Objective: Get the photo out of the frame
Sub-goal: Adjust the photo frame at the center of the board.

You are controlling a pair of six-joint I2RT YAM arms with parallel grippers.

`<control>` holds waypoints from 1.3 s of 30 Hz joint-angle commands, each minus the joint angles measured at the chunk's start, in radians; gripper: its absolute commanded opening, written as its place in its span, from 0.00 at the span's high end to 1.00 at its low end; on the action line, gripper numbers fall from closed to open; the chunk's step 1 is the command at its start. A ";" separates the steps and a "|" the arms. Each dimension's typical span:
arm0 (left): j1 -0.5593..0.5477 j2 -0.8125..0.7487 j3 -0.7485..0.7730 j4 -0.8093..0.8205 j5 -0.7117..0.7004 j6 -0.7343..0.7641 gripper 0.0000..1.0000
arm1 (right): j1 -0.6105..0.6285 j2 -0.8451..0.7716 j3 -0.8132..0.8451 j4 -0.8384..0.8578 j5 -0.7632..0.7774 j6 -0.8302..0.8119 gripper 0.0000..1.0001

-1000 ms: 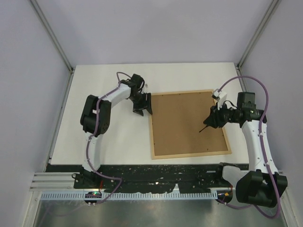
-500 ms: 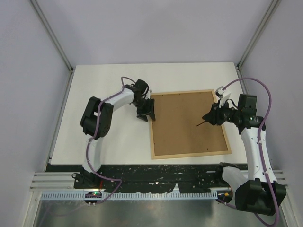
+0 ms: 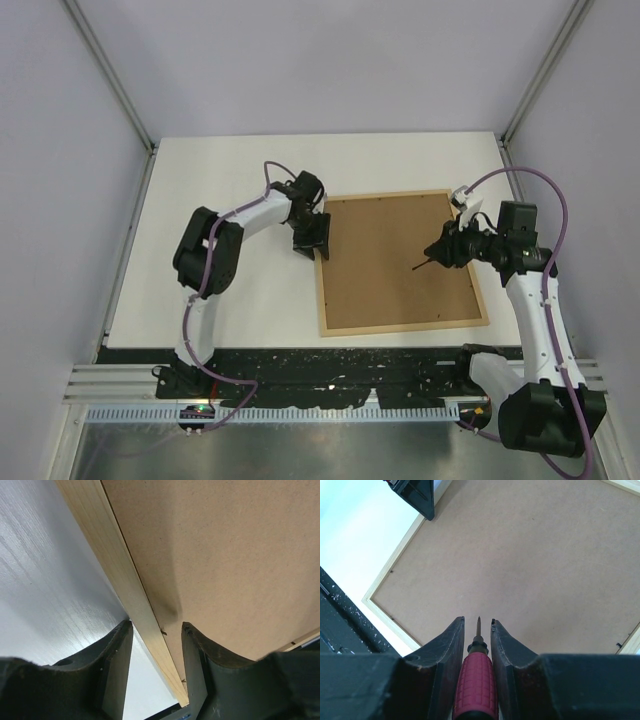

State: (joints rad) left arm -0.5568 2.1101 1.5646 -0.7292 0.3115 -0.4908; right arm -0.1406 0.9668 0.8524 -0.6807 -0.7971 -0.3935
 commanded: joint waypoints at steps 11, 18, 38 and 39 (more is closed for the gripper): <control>-0.041 -0.025 -0.014 -0.038 -0.130 0.031 0.59 | 0.021 -0.037 0.007 0.023 -0.014 -0.018 0.92; -0.048 -0.027 -0.014 -0.039 -0.130 0.032 0.65 | 0.026 -0.040 0.008 0.018 -0.017 -0.021 0.92; 0.035 -0.047 -0.003 0.051 0.020 0.047 0.93 | 0.038 -0.036 -0.015 0.072 0.019 0.008 0.92; 0.041 -0.048 0.000 0.051 0.021 0.047 0.82 | 0.038 -0.036 -0.015 0.073 0.024 0.010 0.92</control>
State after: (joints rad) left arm -0.5358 2.0918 1.5444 -0.7120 0.2886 -0.4973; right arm -0.1074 0.9531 0.8356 -0.6632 -0.7868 -0.4030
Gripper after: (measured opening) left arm 0.074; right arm 0.313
